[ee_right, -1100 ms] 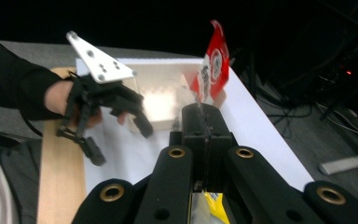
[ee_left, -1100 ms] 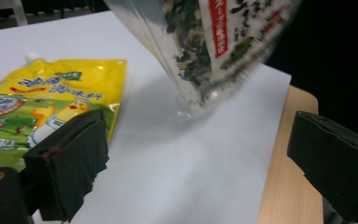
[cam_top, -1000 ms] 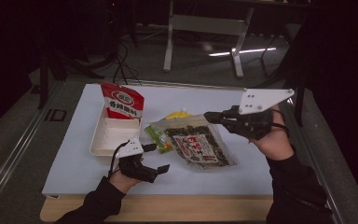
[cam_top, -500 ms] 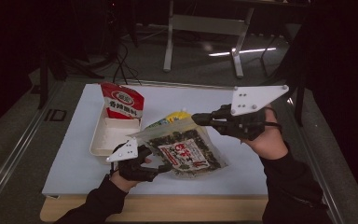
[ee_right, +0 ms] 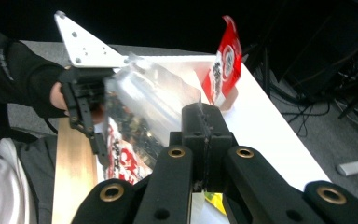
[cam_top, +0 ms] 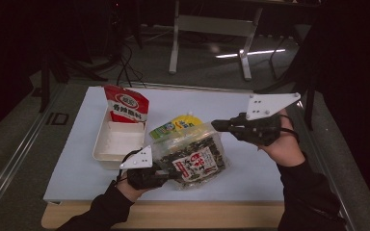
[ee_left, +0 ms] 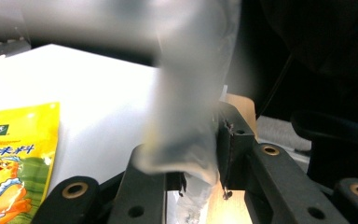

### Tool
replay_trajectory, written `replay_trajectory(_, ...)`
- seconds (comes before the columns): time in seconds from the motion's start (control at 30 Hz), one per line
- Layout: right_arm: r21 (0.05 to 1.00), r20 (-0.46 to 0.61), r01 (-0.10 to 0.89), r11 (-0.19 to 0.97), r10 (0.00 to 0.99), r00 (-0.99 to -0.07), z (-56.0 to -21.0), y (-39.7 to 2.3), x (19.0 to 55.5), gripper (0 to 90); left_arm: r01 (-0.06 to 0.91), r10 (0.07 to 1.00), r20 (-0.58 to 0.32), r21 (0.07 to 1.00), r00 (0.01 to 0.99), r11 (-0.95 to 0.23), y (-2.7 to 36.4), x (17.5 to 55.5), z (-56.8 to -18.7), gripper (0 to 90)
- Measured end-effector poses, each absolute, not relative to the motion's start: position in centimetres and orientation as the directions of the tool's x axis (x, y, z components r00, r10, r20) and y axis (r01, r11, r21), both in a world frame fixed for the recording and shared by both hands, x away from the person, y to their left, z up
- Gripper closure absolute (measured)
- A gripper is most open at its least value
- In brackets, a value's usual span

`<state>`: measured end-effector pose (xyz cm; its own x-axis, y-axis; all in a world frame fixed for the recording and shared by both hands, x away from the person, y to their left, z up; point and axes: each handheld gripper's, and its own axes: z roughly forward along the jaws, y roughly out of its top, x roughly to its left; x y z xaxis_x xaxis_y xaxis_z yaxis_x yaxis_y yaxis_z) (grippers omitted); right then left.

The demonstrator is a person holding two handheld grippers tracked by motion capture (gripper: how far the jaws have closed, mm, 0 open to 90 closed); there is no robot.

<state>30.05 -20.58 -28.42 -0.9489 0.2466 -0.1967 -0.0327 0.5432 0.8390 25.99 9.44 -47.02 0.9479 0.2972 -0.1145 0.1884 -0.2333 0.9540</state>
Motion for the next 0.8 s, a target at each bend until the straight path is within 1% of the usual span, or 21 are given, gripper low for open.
replay_trajectory(0.17, 0.847, -0.183, -0.015, 0.531, 0.266, -0.947, -29.0, -21.4, 30.3, 89.4, 0.196, 0.297, -0.113, 0.944, 0.948, -0.265, 9.2, 25.9, -46.5, 77.3)
replay_trajectory(0.2, 0.848, -0.184, -0.015, 0.530, 0.268, -0.946, -29.1, -21.5, 30.3, 88.3, 0.197, 0.306, -0.109, 0.942, 0.946, -0.273, 9.1, 25.8, -46.4, 77.4)
replay_trajectory(0.27, 0.847, -0.188, -0.010, 0.531, 0.281, -0.941, -29.3, -21.8, 30.5, 85.0, 0.205, 0.297, -0.118, 0.937, 0.948, -0.282, 9.1, 25.9, -46.2, 77.6)
replay_trajectory(0.37, 0.856, -0.181, 0.000, 0.516, 0.300, -0.937, -29.6, -22.3, 30.5, 75.7, 0.200, 0.298, -0.113, 0.939, 0.948, -0.280, 9.3, 25.8, -45.8, 77.6)
replay_trajectory(0.43, 0.868, -0.178, 0.000, 0.496, 0.312, -0.933, -29.7, -22.7, 30.5, 66.7, 0.193, 0.305, -0.103, 0.940, 0.947, -0.281, 9.4, 25.7, -45.5, 77.6)
replay_trajectory(0.6, 0.897, -0.170, 0.013, 0.442, 0.371, -0.913, -30.2, -23.9, 30.6, 51.2, 0.188, 0.320, -0.094, 0.942, 0.943, -0.276, 10.0, 25.8, -44.7, 77.5)
replay_trajectory(0.7, 0.912, -0.143, 0.041, 0.408, 0.411, -0.900, -30.9, -24.8, 30.8, 44.7, 0.176, 0.335, -0.077, 0.945, 0.939, -0.276, 10.6, 25.8, -44.0, 77.5)
replay_trajectory(0.8, 0.923, -0.107, 0.079, 0.377, 0.447, -0.888, -31.8, -25.8, 31.0, 40.8, 0.172, 0.355, -0.068, 0.947, 0.932, -0.272, 11.5, 25.9, -43.4, 77.5)
